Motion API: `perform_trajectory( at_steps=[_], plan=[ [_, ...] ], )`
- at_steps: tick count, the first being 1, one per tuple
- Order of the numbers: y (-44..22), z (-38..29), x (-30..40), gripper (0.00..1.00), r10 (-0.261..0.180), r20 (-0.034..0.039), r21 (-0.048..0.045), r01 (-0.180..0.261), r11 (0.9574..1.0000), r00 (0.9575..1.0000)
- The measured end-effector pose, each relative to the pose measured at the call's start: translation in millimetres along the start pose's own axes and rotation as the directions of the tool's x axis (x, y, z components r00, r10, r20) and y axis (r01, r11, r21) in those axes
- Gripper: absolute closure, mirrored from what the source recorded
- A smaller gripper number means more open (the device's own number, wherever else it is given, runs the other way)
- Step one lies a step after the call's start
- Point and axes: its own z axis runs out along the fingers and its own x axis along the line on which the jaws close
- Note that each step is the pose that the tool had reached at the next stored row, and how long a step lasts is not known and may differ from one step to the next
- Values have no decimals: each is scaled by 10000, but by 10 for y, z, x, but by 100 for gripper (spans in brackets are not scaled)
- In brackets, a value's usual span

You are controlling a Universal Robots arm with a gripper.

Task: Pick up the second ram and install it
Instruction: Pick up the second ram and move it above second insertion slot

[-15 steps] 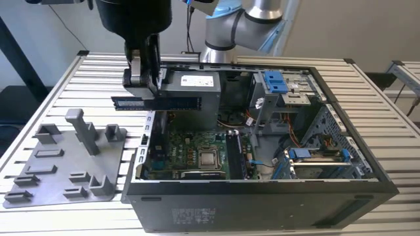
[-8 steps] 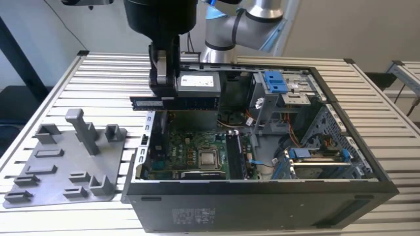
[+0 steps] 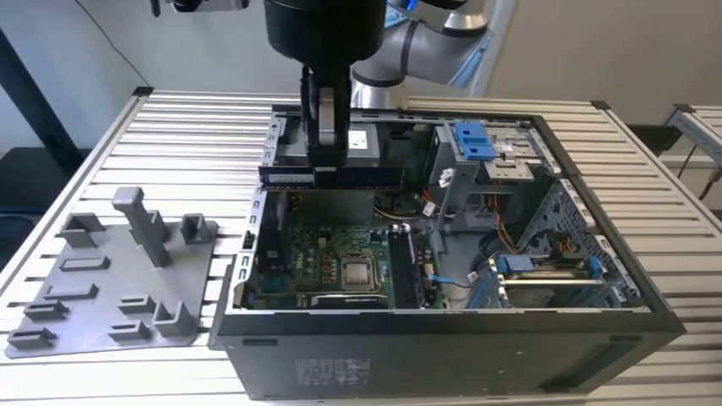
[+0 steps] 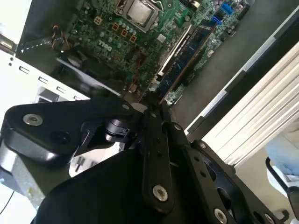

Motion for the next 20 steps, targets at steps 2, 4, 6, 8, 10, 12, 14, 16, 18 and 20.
perform_trajectory(
  at_steps=[2,4,6,8,10,12,14,16,18,20],
  plan=[
    [-73,0,1,86,-1,-1,-1,1,10000,10000],
    [-146,0,2,86,0,0,-2,0,10000,10000],
    [-222,0,3,86,-1,0,-3,1,10000,10000],
    [-299,0,4,86,0,0,-4,0,10000,10000],
    [-375,0,5,86,0,-1,-5,0,10000,10000],
    [-450,0,7,86,-1,0,-6,1,10000,10000],
    [-524,0,8,86,0,-1,-7,0,10000,10000],
    [-598,1,9,86,-1,0,-8,1,10000,10000],
    [-660,0,10,86,0,-1,-8,0,10000,10000],
    [-710,0,11,86,-1,-1,-8,1,10000,10000]
  ],
)
